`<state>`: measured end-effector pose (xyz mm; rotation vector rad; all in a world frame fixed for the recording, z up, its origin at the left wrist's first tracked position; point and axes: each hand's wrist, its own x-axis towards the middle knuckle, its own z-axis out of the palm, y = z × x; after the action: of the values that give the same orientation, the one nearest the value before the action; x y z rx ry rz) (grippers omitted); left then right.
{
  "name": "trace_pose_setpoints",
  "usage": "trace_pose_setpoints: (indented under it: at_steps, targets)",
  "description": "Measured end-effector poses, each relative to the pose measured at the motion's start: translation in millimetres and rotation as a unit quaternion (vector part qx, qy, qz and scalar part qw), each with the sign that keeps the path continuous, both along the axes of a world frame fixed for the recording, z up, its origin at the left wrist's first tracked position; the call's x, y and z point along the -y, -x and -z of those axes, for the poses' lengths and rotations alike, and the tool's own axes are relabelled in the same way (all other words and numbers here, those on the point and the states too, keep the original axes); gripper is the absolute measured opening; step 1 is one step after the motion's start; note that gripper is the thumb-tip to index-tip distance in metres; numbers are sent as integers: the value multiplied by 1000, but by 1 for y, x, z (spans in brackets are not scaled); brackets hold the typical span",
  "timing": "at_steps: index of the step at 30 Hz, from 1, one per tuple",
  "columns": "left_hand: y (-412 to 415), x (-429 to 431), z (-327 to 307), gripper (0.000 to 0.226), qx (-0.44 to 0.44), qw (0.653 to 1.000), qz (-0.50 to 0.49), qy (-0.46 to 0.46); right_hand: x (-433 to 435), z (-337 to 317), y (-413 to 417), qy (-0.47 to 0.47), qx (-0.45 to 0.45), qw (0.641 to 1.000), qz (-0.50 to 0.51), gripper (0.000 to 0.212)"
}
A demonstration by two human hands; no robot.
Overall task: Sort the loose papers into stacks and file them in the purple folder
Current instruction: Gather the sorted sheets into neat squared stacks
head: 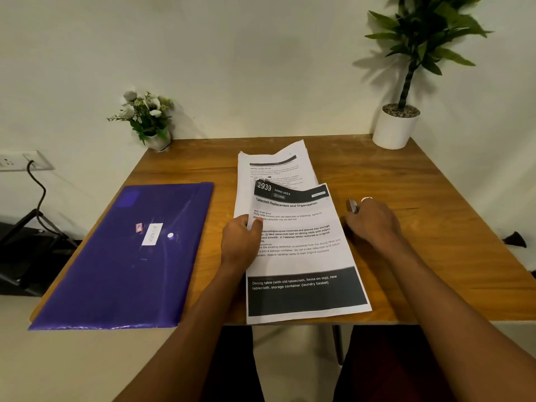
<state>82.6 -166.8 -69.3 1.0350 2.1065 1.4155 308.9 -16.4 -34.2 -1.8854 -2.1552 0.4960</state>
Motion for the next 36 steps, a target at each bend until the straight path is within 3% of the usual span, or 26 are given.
trace_pose_setpoints:
  at_steps: [1,3,6,8,11,14,24,28,31,36]
  targets:
    - [0,0,0,25,-3,1000,-1,-1,-3,-4,-1,25,-37,999,15,31]
    - [0,0,0,24,-12,1000,0,-1,-8,-19,0,107,-193,974,58,31]
    - [-1,0,0,23,-18,1000,3,3,-11,-40,17,201,-448,870,31,24]
    - [-1,-1,2,23,-23,1000,5,7,-11,-41,40,186,-516,835,-37,17]
    - [-2,-2,2,22,-28,1000,1,12,-7,-33,79,141,-521,832,-124,14]
    - [-2,-2,2,23,-35,999,3,17,-5,-20,105,157,-565,794,-160,18]
    - [-1,-3,7,27,-32,999,17,11,-23,17,114,224,-648,714,-139,37]
    - [-1,-3,8,29,-43,999,15,10,-26,20,115,202,-668,704,-132,39]
    - [-1,-4,7,30,-56,998,11,13,-24,17,116,221,-662,701,-148,22]
    - [-2,-3,7,29,-48,999,15,8,-29,16,115,278,-602,724,-189,6]
